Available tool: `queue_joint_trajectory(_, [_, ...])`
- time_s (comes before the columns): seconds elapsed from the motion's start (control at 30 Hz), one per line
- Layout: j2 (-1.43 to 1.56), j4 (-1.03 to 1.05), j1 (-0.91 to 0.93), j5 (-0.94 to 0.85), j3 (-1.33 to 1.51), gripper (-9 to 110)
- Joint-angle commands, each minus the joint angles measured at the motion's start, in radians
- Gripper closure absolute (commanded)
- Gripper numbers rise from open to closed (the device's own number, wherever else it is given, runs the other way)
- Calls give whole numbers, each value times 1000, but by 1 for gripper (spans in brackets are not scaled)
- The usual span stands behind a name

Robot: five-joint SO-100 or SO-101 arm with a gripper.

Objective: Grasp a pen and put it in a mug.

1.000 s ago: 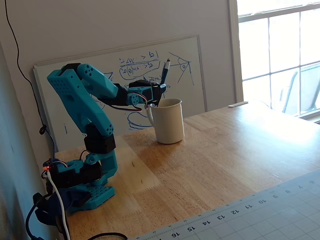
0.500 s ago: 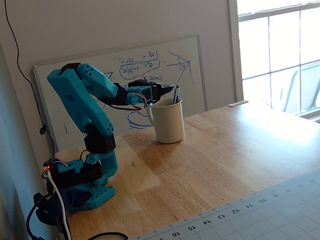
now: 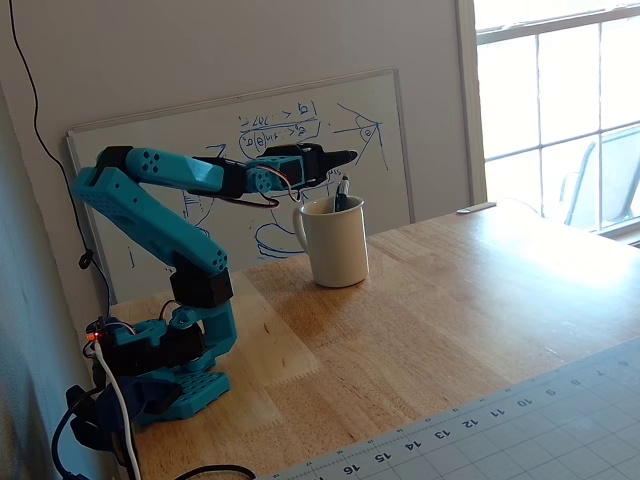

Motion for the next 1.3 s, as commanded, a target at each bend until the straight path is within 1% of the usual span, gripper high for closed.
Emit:
queue_joint_trajectory(0.0, [132, 252, 43, -195, -26, 80])
queue_joint_trajectory(0.13, [229, 483, 89, -442, -26, 80])
queue_joint_trajectory(0.3, [368, 724, 193, -733, -25, 87])
queue_joint_trajectory(0.43, [472, 865, 273, -911, -9, 92])
queue_joint_trajectory(0.6, [557, 1039, 341, -1080, -9, 92])
queue_joint_trajectory(0.8, [678, 1272, 428, -1239, -8, 92])
queue_joint_trajectory(0.93, [749, 1427, 482, -1310, -8, 92])
queue_joint_trajectory(1.17, [839, 1631, 505, -1315, -5, 93])
queue_joint_trajectory(1.27, [868, 1667, 514, -1316, 35, 93])
